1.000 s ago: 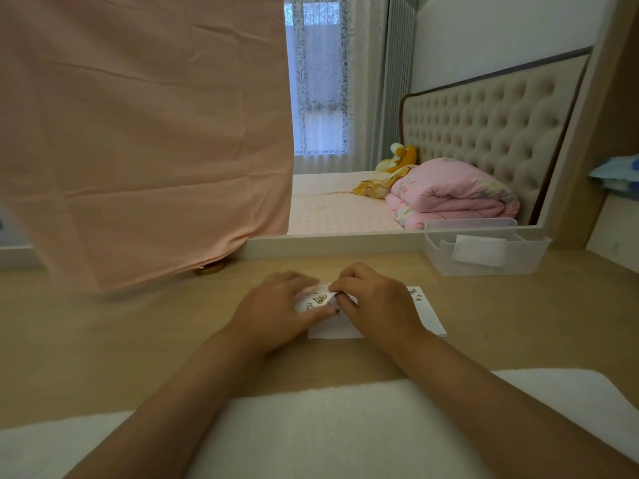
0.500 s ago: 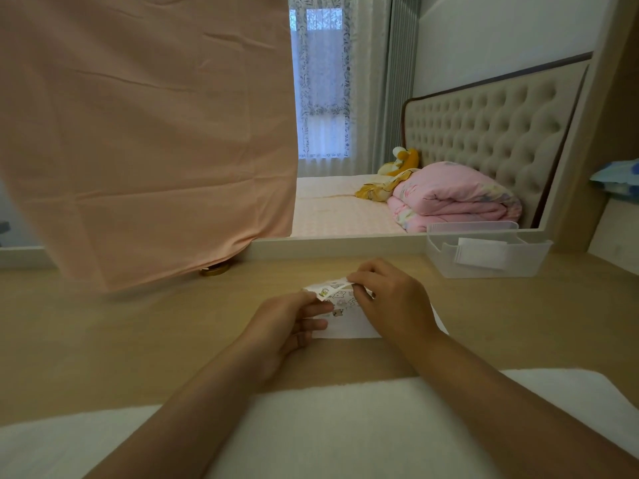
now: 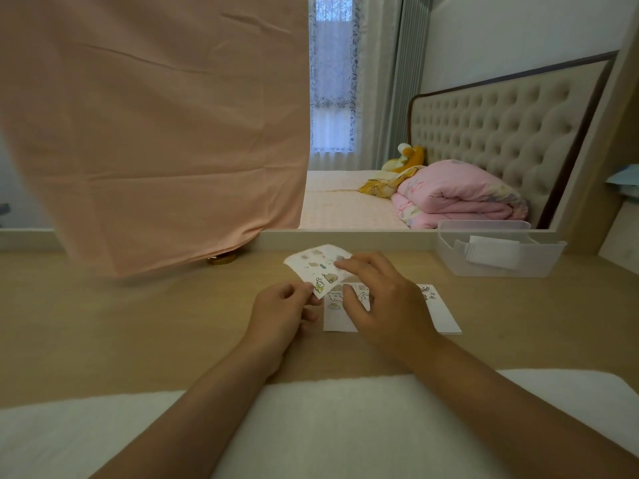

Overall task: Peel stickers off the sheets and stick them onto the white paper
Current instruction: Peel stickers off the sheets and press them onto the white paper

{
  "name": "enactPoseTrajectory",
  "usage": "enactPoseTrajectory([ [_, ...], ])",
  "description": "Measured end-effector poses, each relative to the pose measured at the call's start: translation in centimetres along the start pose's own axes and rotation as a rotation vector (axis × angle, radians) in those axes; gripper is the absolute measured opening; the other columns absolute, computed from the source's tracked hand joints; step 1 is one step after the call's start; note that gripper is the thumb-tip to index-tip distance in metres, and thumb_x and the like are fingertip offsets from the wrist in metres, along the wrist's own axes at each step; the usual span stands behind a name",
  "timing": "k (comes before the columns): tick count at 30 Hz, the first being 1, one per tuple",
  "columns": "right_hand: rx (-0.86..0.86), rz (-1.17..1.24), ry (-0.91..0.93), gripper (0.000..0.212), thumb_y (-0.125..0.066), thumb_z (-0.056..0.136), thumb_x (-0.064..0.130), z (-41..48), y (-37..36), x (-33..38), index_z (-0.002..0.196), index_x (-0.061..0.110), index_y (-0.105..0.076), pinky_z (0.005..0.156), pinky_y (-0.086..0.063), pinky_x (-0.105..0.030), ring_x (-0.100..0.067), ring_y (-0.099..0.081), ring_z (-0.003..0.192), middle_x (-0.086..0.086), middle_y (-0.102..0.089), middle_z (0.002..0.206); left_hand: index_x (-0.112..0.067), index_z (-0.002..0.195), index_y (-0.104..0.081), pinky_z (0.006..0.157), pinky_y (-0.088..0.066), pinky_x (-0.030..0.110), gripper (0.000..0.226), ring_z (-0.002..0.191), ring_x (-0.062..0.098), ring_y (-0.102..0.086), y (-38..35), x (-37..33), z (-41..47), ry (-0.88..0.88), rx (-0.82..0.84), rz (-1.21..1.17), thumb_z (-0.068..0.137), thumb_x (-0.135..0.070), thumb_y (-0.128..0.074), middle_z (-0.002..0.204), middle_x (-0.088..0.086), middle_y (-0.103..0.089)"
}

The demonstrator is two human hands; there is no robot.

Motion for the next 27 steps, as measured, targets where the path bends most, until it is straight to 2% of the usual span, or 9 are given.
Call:
enactPoseTrajectory([
  [3,0.047,0.033,0.045,0.019,-0.066,0.095,0.024,-0.1,-0.7,0.5,0.111,0.023,-0.074,0.065,-0.035,-0.005,0.013,-0.049,0.069,0.012,-0.062,0.112,-0.007,0.079,-0.070,0.048,-0.043,0.023,0.027,0.053,0.010,-0.055,-0.4,-0.2,-0.2,-0.042,0.037,0.012,0.099,-0.020,-0.059,0.068,0.003,-0.065],
  [6,0.126,0.021,0.037,0.015,-0.068,0.095,0.026,-0.3,-1.8,0.2,0.107,0.025,-0.075,0.064,-0.034,-0.006,0.010,-0.048,0.068,0.014,-0.063,0.104,-0.010,0.089,-0.073,0.051,-0.049,0.023,0.026,0.058,0.010,-0.062,-1.2,-0.3,-0.7,-0.050,0.103,0.000,0.102,-0.023,-0.056,0.073,0.002,-0.070],
  [9,0.118,0.039,0.011,0.013,-0.070,0.094,0.025,-0.2,-1.8,-0.3,0.106,0.025,-0.075,0.065,-0.035,-0.005,0.017,-0.048,0.069,0.014,-0.064,0.102,-0.012,0.096,-0.074,0.059,-0.053,0.027,0.023,0.065,0.010,-0.067,-1.7,-0.1,-0.9,-0.020,0.162,-0.074,0.102,-0.025,-0.056,0.079,0.000,-0.074],
  [12,0.091,0.073,-0.022,0.012,-0.073,0.092,0.023,-0.1,-1.6,-0.9,0.103,0.025,-0.076,0.066,-0.037,-0.005,0.015,-0.051,0.071,0.014,-0.065,0.100,-0.010,0.102,-0.074,0.066,-0.055,0.029,0.017,0.072,0.009,-0.068,-2.3,0.3,-0.9,0.021,0.226,-0.140,0.099,-0.021,-0.060,0.091,0.002,-0.076],
  [14,0.077,0.101,-0.055,0.012,-0.075,0.090,0.022,-0.1,-1.5,-1.4,0.101,0.024,-0.078,0.066,-0.039,-0.006,0.013,-0.053,0.070,0.015,-0.067,0.098,-0.008,0.103,-0.073,0.069,-0.056,0.028,0.015,0.073,0.009,-0.067,-2.5,0.6,-0.8,0.035,0.242,-0.174,0.098,-0.015,-0.061,0.090,0.003,-0.076],
  [18,0.067,0.173,-0.097,0.011,-0.077,0.087,0.024,-0.1,-1.7,-2.1,0.098,0.024,-0.080,0.065,-0.053,-0.026,0.000,-0.062,0.074,0.014,-0.072,0.095,-0.008,0.099,-0.074,0.072,-0.056,0.029,0.015,0.073,0.009,-0.065,-2.5,0.8,-0.7,0.016,0.240,-0.180,0.099,-0.014,-0.060,0.087,0.002,-0.074],
  [20,0.082,0.206,-0.125,0.012,-0.077,0.087,0.028,0.0,-2.0,-2.2,0.099,0.025,-0.080,0.065,-0.054,-0.029,-0.008,-0.065,0.074,0.016,-0.072,0.094,-0.009,0.098,-0.075,0.074,-0.057,0.030,0.017,0.075,0.011,-0.065,-2.5,0.8,-0.6,-0.004,0.234,-0.154,0.100,-0.015,-0.059,0.084,0.002,-0.073],
  [24,0.074,0.262,-0.200,0.012,-0.080,0.084,0.033,0.0,-2.0,-2.6,0.095,0.027,-0.080,0.065,-0.052,-0.026,-0.012,-0.064,0.070,0.018,-0.073,0.089,-0.005,0.097,-0.073,0.066,-0.057,0.024,0.018,0.072,0.012,-0.063,-2.4,0.2,-0.4,-0.081,0.200,-0.126,0.100,-0.012,-0.057,0.081,0.006,-0.070],
  [27,0.105,0.293,-0.261,0.009,-0.080,0.083,0.033,0.0,-2.3,-3.0,0.091,0.030,-0.080,0.068,-0.054,-0.030,-0.011,-0.065,0.070,0.019,-0.073,0.086,-0.008,0.091,-0.073,0.061,-0.052,0.021,0.020,0.066,0.010,-0.062,-2.2,-0.3,-0.3,-0.164,0.175,-0.045,0.100,-0.012,-0.057,0.075,0.004,-0.069],
])
Point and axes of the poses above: each hand's wrist, its own z-axis towards the middle knuckle, its own y-axis out of the back of the hand, x = y × z, the point moved 9 cm from there along z, towards the middle knuckle
